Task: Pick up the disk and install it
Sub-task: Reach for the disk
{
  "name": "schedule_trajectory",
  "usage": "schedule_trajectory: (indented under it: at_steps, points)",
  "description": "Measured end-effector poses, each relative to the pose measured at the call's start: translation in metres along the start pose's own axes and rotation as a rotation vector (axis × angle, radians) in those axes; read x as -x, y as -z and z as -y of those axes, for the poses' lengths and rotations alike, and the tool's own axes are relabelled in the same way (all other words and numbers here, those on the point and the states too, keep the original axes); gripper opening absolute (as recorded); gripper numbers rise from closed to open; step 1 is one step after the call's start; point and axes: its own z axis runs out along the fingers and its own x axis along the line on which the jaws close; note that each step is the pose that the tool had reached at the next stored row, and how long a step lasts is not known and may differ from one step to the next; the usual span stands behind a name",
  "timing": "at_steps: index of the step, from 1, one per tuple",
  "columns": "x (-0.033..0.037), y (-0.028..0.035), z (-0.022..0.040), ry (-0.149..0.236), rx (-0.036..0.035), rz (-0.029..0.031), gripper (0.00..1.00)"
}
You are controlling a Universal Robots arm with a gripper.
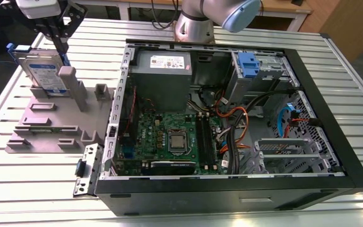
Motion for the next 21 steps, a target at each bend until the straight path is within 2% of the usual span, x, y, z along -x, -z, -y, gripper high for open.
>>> schedule_trajectory:
  at_steps: [21]
  points:
    - [-0.0047, -0.0003, 0.0004, 0.0, -0.0001, -0.0001, 0.11]
